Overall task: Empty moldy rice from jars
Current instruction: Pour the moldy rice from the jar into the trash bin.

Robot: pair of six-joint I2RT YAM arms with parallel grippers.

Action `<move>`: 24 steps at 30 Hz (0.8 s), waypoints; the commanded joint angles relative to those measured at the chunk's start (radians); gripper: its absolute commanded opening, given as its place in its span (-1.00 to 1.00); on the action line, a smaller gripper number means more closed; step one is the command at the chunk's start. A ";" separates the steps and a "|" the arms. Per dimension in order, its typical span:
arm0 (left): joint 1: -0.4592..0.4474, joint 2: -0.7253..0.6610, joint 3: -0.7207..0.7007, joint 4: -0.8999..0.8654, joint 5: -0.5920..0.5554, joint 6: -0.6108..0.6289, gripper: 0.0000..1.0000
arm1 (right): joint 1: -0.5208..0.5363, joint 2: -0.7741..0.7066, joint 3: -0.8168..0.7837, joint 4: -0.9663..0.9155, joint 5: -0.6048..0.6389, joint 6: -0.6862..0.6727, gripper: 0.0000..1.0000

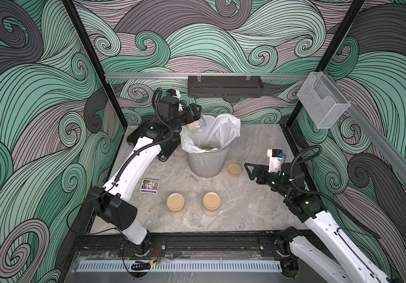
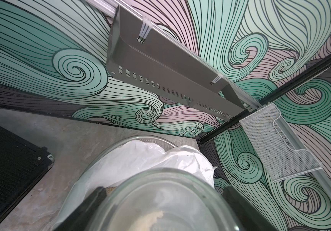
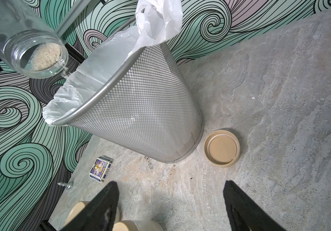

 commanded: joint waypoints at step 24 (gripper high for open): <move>-0.097 -0.018 0.064 0.045 -0.185 0.280 -0.33 | -0.004 0.039 0.041 0.005 -0.016 -0.045 0.65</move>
